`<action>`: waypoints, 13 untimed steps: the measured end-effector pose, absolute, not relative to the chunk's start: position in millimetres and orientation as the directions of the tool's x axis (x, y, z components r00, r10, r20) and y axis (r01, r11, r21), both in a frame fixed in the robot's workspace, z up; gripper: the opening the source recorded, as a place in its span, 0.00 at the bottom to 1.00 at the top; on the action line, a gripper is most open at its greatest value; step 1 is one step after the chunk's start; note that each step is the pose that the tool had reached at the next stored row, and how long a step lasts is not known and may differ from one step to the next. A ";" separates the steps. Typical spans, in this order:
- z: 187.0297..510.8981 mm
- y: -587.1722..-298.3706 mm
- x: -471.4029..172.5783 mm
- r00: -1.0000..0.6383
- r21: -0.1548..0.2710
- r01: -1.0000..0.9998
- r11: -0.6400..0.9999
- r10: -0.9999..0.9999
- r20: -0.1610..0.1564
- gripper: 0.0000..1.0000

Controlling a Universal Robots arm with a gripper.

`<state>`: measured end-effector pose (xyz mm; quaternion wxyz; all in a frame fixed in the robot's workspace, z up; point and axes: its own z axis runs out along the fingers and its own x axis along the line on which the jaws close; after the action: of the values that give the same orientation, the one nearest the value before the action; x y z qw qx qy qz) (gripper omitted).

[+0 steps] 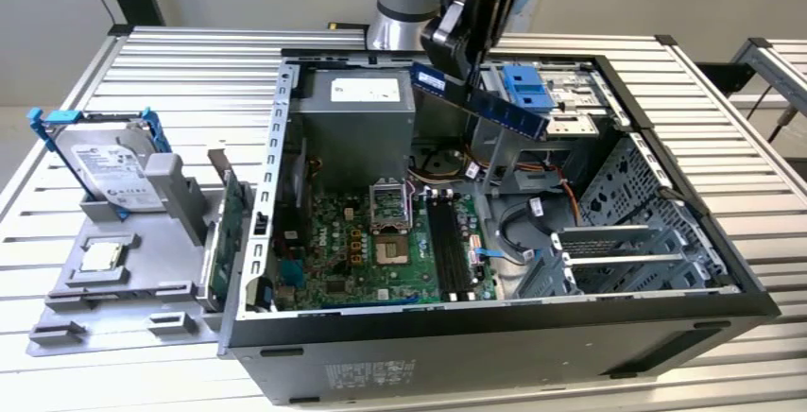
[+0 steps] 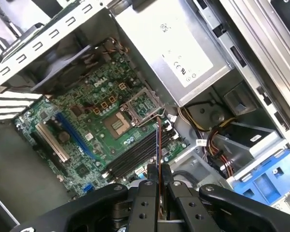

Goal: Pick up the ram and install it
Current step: 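Insert the ram into the slot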

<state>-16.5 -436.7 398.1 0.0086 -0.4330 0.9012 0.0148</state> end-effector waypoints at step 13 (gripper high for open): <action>398.2 -436.7 -16.5 -0.743 0.019 -0.669 0.743 -0.668 -0.028 0.00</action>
<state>-16.5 -436.7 398.2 0.0097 -0.3582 0.9335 0.0140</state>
